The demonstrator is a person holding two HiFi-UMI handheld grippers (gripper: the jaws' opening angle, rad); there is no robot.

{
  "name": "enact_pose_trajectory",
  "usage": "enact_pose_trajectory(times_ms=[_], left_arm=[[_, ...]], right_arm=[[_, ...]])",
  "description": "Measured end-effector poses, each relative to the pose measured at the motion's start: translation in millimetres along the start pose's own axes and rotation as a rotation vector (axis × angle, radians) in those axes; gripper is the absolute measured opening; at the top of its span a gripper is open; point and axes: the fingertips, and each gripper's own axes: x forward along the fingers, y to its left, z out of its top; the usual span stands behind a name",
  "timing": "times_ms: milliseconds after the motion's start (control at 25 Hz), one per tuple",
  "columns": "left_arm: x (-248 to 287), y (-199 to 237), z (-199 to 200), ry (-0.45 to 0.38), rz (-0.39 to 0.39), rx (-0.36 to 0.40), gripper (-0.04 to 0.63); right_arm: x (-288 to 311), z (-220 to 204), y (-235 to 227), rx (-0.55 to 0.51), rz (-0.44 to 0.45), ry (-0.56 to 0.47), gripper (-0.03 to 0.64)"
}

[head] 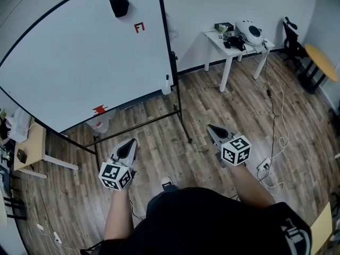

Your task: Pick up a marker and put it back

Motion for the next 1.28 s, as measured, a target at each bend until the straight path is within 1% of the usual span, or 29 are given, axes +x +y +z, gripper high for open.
enact_pose_trajectory(times_ms=[160,360,480,680,920,1080,1280], left_arm=[[16,4,-5,0.002,-0.019,-0.003,0.014],[39,21,-14,0.004,-0.051,-0.026,0.012],[54,36,-12,-0.001,-0.065,-0.024,0.012],[83,69,-17,0.009,-0.090,-0.030,0.012],[117,119,-17,0.024,-0.111,-0.047,0.012],[138,146,-18,0.032,-0.137,-0.043,0.012],[160,177,-16,0.028,-0.156,-0.040,0.012]], right_arm=[[13,-5,-3,0.004,0.010,0.007,-0.003],[31,-2,-20,-0.004,-0.024,0.017,-0.003],[44,3,-29,-0.005,-0.040,0.021,-0.003],[80,5,-43,0.001,-0.059,0.036,-0.003],[134,13,-55,0.013,-0.069,0.058,-0.004],[165,15,-58,0.022,-0.070,0.072,-0.005],[196,22,-67,0.030,-0.094,0.075,-0.005]])
